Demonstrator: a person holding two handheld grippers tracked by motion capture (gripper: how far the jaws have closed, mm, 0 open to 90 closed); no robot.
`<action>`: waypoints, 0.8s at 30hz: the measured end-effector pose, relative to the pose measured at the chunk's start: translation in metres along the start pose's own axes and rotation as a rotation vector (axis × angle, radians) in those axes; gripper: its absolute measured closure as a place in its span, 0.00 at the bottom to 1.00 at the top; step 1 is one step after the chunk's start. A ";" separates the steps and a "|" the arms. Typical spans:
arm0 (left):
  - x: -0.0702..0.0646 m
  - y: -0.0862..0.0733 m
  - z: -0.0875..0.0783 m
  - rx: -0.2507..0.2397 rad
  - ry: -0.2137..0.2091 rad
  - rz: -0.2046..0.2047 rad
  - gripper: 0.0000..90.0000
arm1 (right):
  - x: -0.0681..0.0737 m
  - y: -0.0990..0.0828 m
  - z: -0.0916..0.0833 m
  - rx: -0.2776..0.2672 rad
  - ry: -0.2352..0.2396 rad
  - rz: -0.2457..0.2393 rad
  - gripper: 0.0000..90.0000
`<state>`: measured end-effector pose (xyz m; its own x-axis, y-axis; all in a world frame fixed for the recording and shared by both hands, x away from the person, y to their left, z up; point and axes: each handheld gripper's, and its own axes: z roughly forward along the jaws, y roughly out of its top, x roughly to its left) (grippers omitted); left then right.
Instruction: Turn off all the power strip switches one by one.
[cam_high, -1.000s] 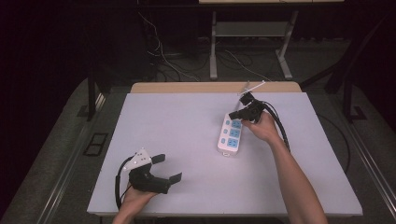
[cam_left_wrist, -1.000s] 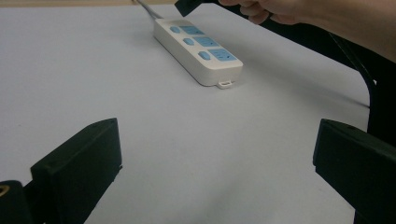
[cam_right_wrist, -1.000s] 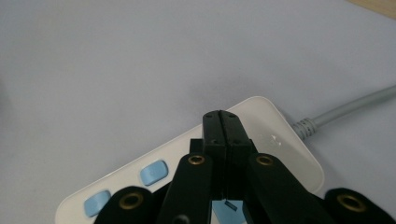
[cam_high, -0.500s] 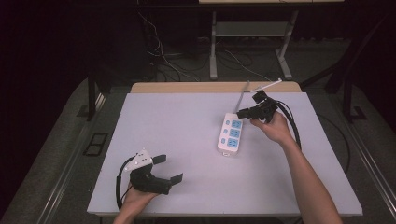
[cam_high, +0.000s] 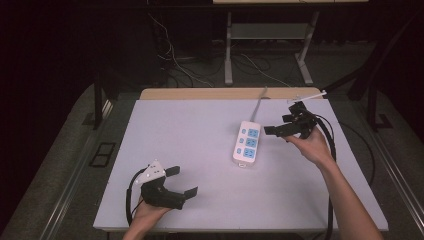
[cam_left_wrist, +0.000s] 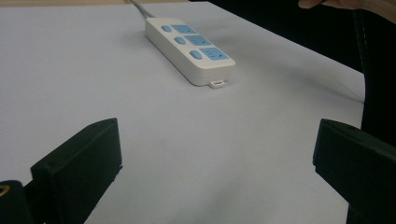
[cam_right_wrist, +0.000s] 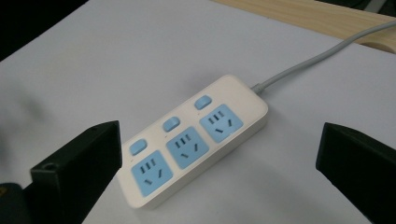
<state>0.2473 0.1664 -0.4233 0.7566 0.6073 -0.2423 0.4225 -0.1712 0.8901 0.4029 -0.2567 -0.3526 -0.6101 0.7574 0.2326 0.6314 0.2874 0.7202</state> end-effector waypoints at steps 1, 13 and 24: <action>0.000 0.000 0.000 0.000 0.000 0.001 0.00 | 0.001 -0.003 -0.003 -0.001 0.009 -0.001 0.00; 0.000 0.000 -0.001 -0.001 0.009 0.000 0.00 | 0.021 -0.046 -0.030 -0.026 0.053 0.006 0.00; 0.000 0.000 -0.001 0.002 0.012 0.004 0.00 | 0.037 -0.096 -0.043 -0.051 0.074 0.014 0.00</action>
<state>0.2469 0.1675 -0.4228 0.7522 0.6159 -0.2342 0.4207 -0.1752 0.8901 0.2988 -0.2814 -0.3851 -0.6361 0.7153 0.2894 0.6161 0.2451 0.7486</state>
